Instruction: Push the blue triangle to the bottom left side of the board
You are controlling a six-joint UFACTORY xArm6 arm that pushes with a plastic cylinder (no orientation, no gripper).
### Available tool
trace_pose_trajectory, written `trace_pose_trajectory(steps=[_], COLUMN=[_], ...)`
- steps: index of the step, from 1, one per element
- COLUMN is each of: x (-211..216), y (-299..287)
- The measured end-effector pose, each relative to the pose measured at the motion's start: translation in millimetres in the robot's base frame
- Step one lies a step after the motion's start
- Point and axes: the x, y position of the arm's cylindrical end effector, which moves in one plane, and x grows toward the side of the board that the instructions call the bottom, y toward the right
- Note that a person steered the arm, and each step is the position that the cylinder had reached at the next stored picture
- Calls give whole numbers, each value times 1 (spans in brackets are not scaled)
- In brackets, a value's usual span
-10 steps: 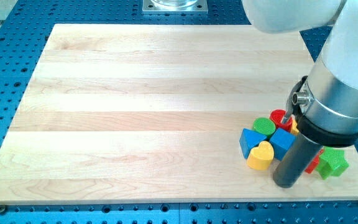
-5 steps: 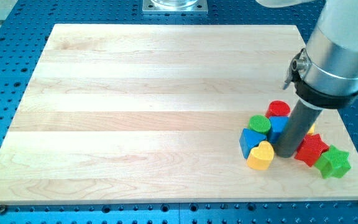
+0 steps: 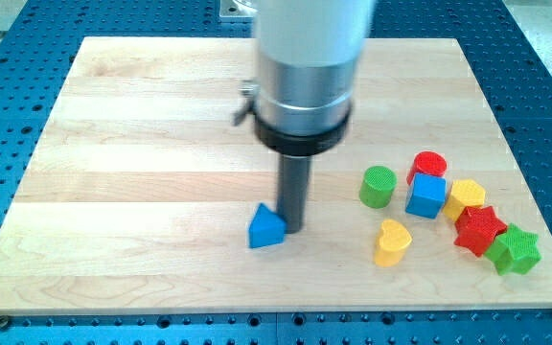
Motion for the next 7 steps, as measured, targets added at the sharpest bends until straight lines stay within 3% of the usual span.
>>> trace_pose_trajectory(steps=[2,3,4,5,6,7], x=[39,39,42,18,-6,21], y=[-30,-129,-107,-112,-158,-216])
